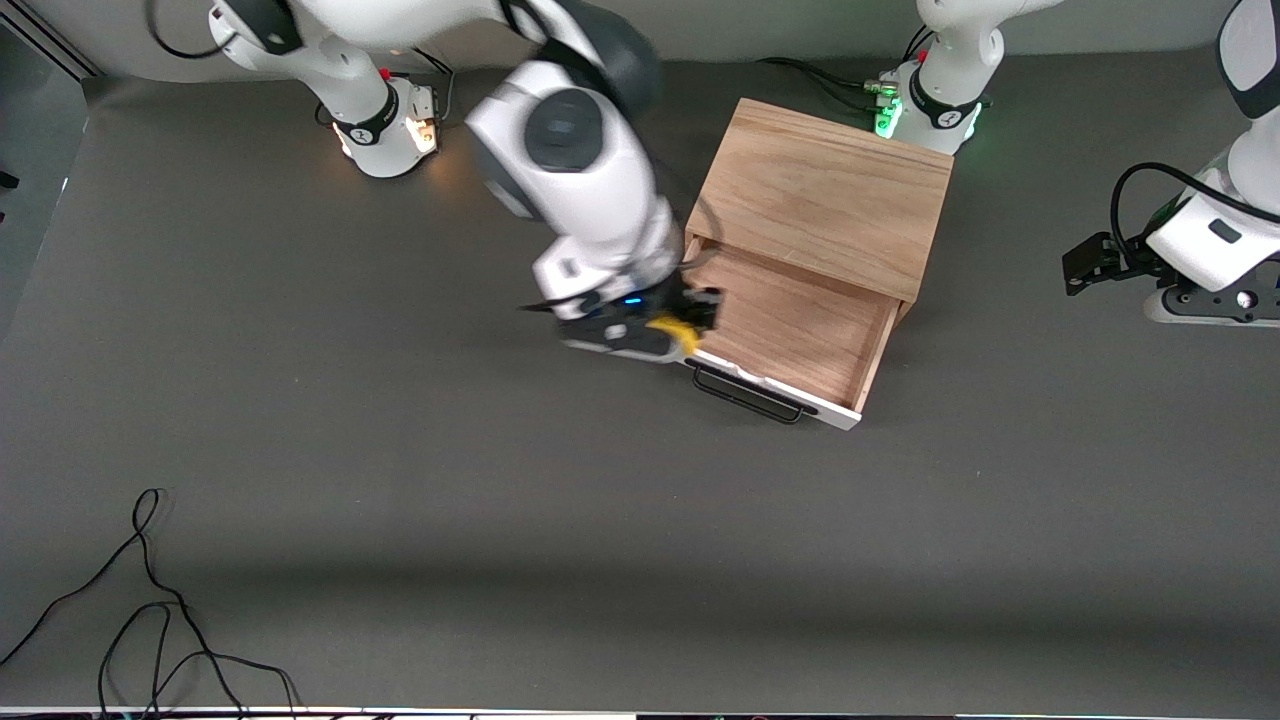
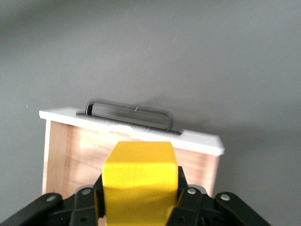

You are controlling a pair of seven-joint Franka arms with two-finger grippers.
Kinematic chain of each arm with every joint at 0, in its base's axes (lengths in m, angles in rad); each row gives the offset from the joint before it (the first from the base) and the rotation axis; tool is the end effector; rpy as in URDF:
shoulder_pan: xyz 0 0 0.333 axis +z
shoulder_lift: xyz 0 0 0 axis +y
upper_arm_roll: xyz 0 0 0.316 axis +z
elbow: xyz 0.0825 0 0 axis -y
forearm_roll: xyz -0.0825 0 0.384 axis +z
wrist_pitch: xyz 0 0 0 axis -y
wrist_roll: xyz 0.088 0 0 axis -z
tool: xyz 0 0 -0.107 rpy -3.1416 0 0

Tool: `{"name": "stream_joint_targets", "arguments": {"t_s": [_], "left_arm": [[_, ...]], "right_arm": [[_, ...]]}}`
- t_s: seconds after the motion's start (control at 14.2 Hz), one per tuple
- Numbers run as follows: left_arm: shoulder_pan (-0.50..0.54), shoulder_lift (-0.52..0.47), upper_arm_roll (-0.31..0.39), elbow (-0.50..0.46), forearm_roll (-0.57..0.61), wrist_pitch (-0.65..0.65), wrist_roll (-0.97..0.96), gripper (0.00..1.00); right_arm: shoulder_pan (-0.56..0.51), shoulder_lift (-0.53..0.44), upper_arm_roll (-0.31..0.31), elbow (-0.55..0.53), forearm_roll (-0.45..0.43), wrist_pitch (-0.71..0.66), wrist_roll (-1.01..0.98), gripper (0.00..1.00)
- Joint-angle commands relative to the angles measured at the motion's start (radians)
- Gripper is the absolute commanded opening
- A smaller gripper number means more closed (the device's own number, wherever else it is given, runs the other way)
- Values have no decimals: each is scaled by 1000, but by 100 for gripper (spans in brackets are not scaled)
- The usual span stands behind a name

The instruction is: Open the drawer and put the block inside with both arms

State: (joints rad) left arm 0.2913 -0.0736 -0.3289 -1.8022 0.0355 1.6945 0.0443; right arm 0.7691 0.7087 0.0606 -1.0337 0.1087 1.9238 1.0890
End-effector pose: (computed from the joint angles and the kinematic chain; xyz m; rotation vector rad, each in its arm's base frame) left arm 0.5360 -0.0218 0.5634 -3.0795 0.1320 0.0591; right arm 0.5234 0.5601 0.4469 -2.8759 0.4432 0.0180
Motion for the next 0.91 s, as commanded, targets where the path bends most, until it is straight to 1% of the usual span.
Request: {"name": "stream_joint_targets", "arguments": {"t_s": [0.0,0.14,0.28,0.42,0.7,0.77,0.84], "left_arm": [[8,-26,2,-31,-26,30,28,100],[9,-26,10,-19,-78,30,28,100],[8,-23,11,-16,-78,30,29,100],[9,-17,11,-11,-75,30,37,100],[9,32,11,66,-75,8,42,100],[-15,38,34,73,-74,8,45,100],[-93,41,107,79,-71,8,45,100]], "right_arm": [[64,78,-8,49,-3,82,106,13],[91,95,-8,46,-3,98,143,13],[111,123,-13,38,-12,98,155,13],[111,149,-13,24,-41,98,172,13],[121,183,-11,23,-46,101,223,14],[122,189,-11,23,-46,101,224,16],[124,190,-11,23,-46,103,227,20]]}}
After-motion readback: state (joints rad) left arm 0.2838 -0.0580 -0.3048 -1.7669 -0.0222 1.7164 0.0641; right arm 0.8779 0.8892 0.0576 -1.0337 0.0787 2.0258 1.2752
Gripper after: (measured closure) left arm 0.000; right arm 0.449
